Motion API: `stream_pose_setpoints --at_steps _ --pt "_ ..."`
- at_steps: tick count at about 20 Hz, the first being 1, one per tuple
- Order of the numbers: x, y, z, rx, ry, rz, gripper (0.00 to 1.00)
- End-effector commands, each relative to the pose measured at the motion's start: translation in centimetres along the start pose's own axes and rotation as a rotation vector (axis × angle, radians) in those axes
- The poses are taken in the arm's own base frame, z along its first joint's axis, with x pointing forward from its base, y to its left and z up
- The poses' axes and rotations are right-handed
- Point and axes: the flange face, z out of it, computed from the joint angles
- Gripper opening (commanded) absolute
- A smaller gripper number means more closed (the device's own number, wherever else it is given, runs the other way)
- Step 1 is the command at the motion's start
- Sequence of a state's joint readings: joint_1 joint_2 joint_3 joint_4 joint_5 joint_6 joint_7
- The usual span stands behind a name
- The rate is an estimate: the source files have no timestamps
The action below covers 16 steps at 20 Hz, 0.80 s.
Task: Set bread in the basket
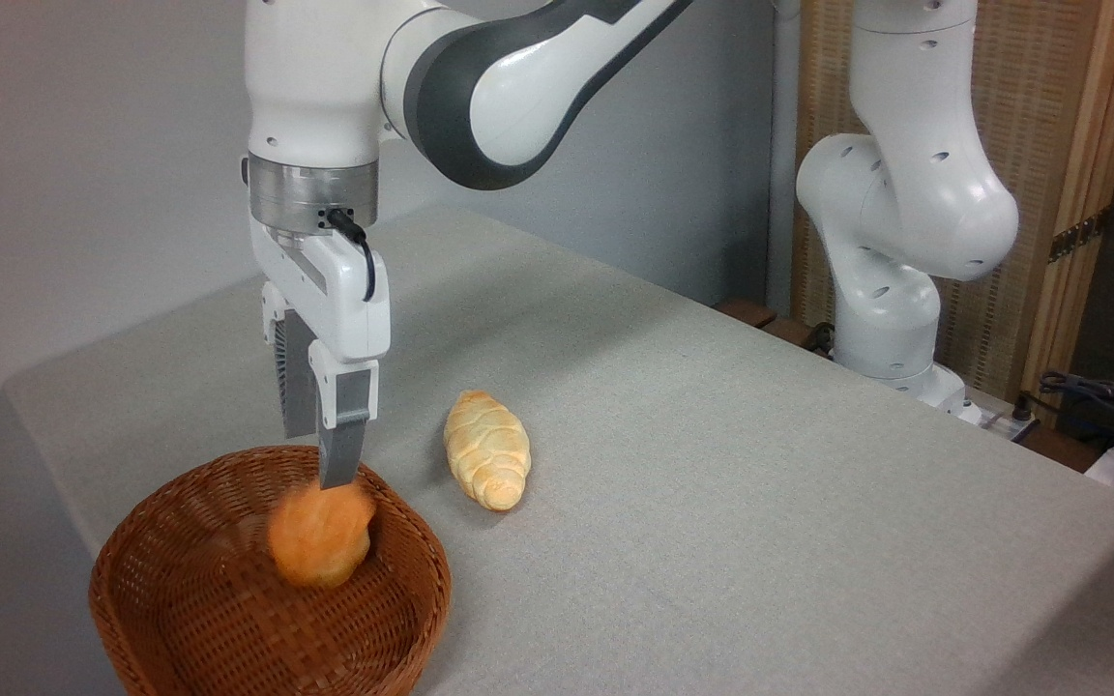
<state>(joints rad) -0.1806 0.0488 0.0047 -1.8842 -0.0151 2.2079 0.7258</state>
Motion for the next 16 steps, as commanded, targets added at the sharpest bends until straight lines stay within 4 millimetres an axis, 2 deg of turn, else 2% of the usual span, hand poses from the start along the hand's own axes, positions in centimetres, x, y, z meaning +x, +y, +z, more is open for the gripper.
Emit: stream_pose_setpoints --at_steps 1,3,5,6,10,16 --pt "0.6 -0.2 -0.3 0.001 0.023 -0.053 1.00" --pt "0.5 -0.2 -0.5 0.004 0.025 -0.062 1.00" --pt "0.6 -0.1 -1.8 0.009 0.032 -0.067 1.00" --pt "0.7 0.0 -3.6 0.022 0.049 -0.088 1.00" --pt "0.3 0.1 -7.4 -0.039 -0.045 -0.105 1.00" --pt "-1.0 1.2 -6.3 -0.148 -0.182 -0.096 1.00"
